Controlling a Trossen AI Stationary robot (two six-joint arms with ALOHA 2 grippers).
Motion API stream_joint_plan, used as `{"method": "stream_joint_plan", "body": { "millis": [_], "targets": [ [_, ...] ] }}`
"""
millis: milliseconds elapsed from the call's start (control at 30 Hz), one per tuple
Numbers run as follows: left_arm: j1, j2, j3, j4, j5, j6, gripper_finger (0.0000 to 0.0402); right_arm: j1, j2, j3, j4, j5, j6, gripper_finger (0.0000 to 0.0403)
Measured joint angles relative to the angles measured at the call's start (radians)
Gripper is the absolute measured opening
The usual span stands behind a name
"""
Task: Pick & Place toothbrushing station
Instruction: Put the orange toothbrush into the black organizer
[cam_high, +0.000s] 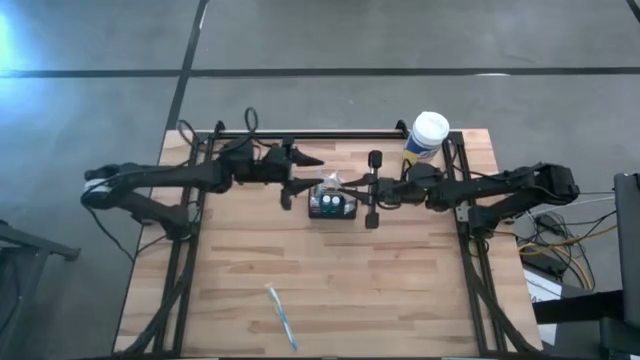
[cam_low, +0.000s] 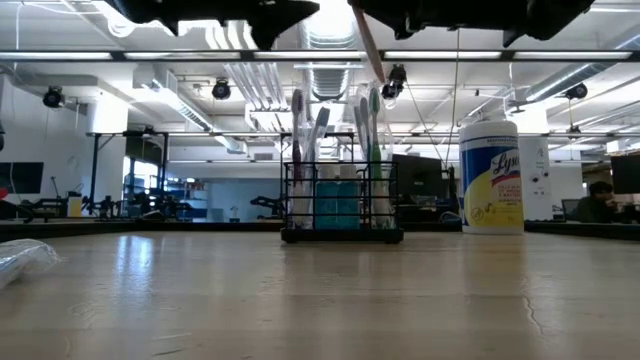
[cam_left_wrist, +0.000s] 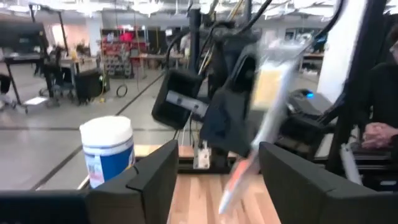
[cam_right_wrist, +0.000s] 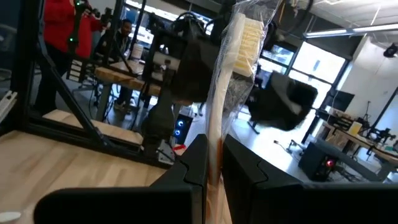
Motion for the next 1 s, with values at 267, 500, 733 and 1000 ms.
{"method": "stream_joint_plan", "body": {
  "millis": [267,500,733,1000],
  "targets": [
    [0.0,0.104,0.085,0.0,0.057,-0.022,0.0232,-0.013,-0.002,-0.001,-0.009,0.0,0.003,0.0023],
    [-0.001,0.148,0.123,-0.004,0.113,-0.037,0.023,-0.018,-0.003,-0.001,-0.013,0.0,0.011,0.0023],
    [-0.001,0.174,0.134,0.022,0.116,-0.035,0.0228,-0.02,0.004,-0.002,-0.008,0.0,0.01,0.0023],
    [-0.001,0.179,0.134,0.031,0.124,-0.011,0.0214,-0.024,0.004,-0.002,-0.007,0.0,0.008,0.0023]
  ]
}}
